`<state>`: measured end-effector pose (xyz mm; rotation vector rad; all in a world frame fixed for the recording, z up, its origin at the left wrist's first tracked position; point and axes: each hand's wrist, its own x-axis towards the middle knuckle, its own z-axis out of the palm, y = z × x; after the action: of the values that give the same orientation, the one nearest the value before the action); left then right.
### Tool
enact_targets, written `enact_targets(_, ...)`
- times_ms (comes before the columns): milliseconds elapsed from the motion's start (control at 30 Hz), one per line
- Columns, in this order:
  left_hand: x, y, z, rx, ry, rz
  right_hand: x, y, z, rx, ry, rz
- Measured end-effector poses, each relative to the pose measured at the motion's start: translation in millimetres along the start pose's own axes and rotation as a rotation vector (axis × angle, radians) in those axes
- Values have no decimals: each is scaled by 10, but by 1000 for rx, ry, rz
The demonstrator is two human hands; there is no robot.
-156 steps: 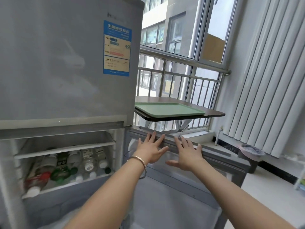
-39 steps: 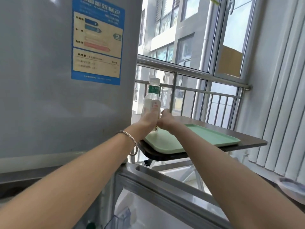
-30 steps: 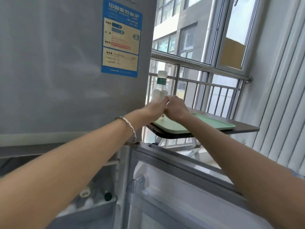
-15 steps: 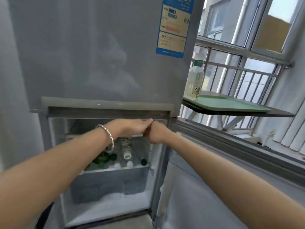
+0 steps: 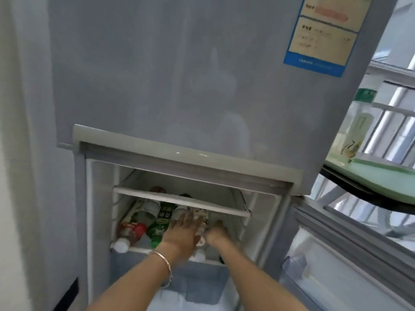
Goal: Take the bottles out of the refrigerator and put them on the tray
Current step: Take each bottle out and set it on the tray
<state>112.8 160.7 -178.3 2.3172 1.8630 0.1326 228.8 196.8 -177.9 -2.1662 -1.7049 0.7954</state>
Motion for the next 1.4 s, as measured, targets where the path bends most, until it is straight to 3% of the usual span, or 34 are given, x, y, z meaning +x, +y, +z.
enact_targets(100, 123, -54, 31, -19, 1, -37, 223, -96, 170, 199, -30, 65)
enact_targets(267, 151, -90, 30, 12, -36, -56, 306, -21, 386, 193, -23, 48)
enact_targets(367, 132, -58, 2, 23, -13, -36, 153, 45, 339, 216, 105, 25)
enact_targets(500, 50, 67, -110, 21, 21, 26, -110, 159, 224, 172, 410, -152)
enact_targets(533, 15, 113, -132, 15, 29, 42, -181, 169, 186, 264, 443, -186)
enact_targets(600, -59, 206, -188, -18, 41, 70, -413, 79, 79, 752, 390, -185)
enact_targets(667, -140, 277, -251, -94, 56, 74, -585, 4, -28, 960, 385, -134)
enact_targets(733, -250, 326, -323, -197, 46, 95, -745, -15, -110, 811, 421, -161)
enact_targets(833, -438, 405, -451, -303, 32, 107, -1025, 8, -302, 257, 568, -273)
enact_targets(967, -700, 587, -763, -278, 57, 195, -1500, -46, -759, 31, 549, -310)
enact_targets(1167, -985, 801, -1521, -438, 129, 228, -2151, -28, -1453, 180, 417, -319)
enact_targets(1333, -1140, 1150, -2207, -541, 187, 382, -2468, 171, -1763, 262, 279, -320)
enact_targets(1400, -1165, 1326, -2403, -564, 196, 427, -2517, 192, -1820, 339, 312, -315)
